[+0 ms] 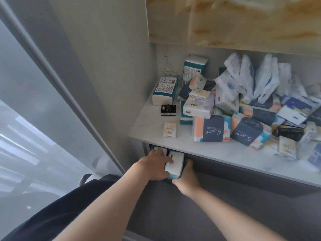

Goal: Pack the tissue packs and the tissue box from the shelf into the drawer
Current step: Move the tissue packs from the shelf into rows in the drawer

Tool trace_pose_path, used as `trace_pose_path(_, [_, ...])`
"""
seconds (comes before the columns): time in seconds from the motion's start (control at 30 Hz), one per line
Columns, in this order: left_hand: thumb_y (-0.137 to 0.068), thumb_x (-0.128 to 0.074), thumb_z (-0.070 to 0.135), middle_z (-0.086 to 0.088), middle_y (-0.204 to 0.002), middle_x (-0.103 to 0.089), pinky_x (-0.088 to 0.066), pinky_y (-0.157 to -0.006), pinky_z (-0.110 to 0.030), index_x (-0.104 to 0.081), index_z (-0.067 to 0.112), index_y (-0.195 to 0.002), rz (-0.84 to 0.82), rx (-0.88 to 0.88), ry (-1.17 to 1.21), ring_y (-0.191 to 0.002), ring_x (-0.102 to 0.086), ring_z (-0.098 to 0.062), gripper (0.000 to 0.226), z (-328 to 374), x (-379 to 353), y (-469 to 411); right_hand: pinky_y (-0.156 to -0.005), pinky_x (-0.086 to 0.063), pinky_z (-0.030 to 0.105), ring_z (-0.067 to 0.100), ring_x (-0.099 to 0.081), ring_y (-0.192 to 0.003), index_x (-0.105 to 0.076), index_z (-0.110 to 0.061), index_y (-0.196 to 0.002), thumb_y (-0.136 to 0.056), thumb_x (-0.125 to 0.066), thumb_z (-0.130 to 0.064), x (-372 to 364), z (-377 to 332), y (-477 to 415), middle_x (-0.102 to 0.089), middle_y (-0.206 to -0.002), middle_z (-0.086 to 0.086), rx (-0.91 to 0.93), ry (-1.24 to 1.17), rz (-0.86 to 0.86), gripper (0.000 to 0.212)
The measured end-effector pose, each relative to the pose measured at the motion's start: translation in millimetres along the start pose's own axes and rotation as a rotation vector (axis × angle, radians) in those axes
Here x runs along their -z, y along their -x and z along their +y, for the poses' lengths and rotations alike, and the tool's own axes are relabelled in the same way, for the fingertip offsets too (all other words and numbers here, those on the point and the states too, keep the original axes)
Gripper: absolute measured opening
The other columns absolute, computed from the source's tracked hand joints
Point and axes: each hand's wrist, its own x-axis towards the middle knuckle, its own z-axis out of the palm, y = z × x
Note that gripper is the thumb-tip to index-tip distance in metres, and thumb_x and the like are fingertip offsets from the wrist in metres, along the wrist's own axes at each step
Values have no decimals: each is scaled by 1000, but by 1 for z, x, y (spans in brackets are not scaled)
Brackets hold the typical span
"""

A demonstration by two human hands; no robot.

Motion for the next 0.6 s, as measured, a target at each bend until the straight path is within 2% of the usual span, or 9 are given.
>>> trace_pose_path(0.1, [-87, -55, 43, -1, -141, -32, -31, -112, -43, -40, 41, -141, 9, 3, 23, -138, -23, -23, 56, 0, 1, -3, -69, -46, 29, 26, -63, -96, -35, -18, -108, -71, -79, -13, 3, -1, 4, -62, -111, 5, -24, -2, -1, 58])
trace_pose_path(0.23, [-93, -49, 43, -3, -155, -24, -26, -116, -43, -30, 36, -150, -91, 48, 10, -145, -20, -26, 61, 6, 16, -2, -60, -43, 23, 15, -58, -87, -34, -21, -117, -79, -72, -12, 23, -7, 9, -58, -105, 0, -1, 68, -214, 55])
trace_pose_path(0.3, [-95, -46, 43, -1, -157, -29, -27, -113, -38, -34, 30, -150, -143, 60, -25, -143, -29, -24, 58, 14, 31, 1, -60, -42, 22, 16, -59, -92, -40, -19, -125, -82, -67, -16, 44, -15, 12, -60, -108, -1, 52, 139, -259, 51])
trace_pose_path(0.37, [-96, -44, 45, -1, -144, -49, -38, -104, -35, -52, 21, -138, -162, 59, -71, -127, -49, -22, 48, 26, 52, 3, -70, -43, 23, 17, -59, -98, -52, -15, -127, -87, -58, -17, 68, -29, 21, -65, -108, -1, 175, 304, -251, 40])
trace_pose_path(0.43, [-95, -45, 45, -2, -115, -69, -48, -84, -31, -66, 14, -113, -123, 60, -3, -95, -64, -19, 41, 38, 75, 4, -80, -47, 25, 16, -61, -100, -66, -17, -116, -89, -50, -15, 94, -44, 35, -68, -105, -5, 305, 412, -201, 32])
trace_pose_path(0.5, [-94, -47, 39, 2, -94, -73, -48, -71, -30, -68, 14, -95, 31, 59, 143, -77, -67, -16, 33, 50, 96, 3, -80, -50, 29, 14, -62, -92, -70, -24, -101, -90, -50, -19, 121, -60, 48, -68, -95, -11, 423, 455, -57, 24])
trace_pose_path(0.6, [-94, -50, 28, 0, -96, -66, -52, -76, -33, -60, 21, -93, 593, -29, 223, -87, -62, -22, 12, 63, 114, -4, -67, -47, 30, 17, -61, -89, -65, -25, -99, -85, -60, -19, 157, -80, 46, -66, -97, -9, 664, 451, 350, 16])
